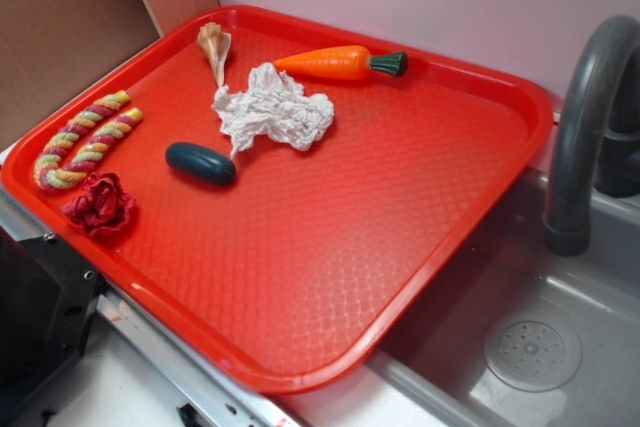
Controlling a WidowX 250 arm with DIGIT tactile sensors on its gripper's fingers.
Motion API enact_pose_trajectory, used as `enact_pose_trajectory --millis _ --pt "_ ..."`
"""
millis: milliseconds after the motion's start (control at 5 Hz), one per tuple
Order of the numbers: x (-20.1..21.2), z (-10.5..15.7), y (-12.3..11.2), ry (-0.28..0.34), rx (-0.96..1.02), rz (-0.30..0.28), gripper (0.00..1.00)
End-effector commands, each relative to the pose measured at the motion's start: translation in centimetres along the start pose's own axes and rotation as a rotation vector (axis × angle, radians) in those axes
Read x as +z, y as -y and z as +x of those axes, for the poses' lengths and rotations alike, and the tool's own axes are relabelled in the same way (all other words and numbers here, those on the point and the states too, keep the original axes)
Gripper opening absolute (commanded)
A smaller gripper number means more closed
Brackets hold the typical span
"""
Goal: Grab the shell.
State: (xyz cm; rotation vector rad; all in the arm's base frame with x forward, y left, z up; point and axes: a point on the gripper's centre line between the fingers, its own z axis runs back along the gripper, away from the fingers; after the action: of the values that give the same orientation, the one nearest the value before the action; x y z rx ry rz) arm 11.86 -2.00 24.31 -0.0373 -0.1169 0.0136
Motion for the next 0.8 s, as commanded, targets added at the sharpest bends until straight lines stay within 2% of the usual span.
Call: enact_pose_trajectory --millis 0,200,400,600 --pt "0.0 0.0 0.0 0.0 0.0 0.0 1.0" --pt "-2.3 3.2 -0.8 0.04 0.112 0.016 1.0" --pt "-5.2 5.7 -2.5 0.079 0.242 0.097 1.0" --pt "-7.9 7.6 -4.8 0.045 0.311 0.156 1.0"
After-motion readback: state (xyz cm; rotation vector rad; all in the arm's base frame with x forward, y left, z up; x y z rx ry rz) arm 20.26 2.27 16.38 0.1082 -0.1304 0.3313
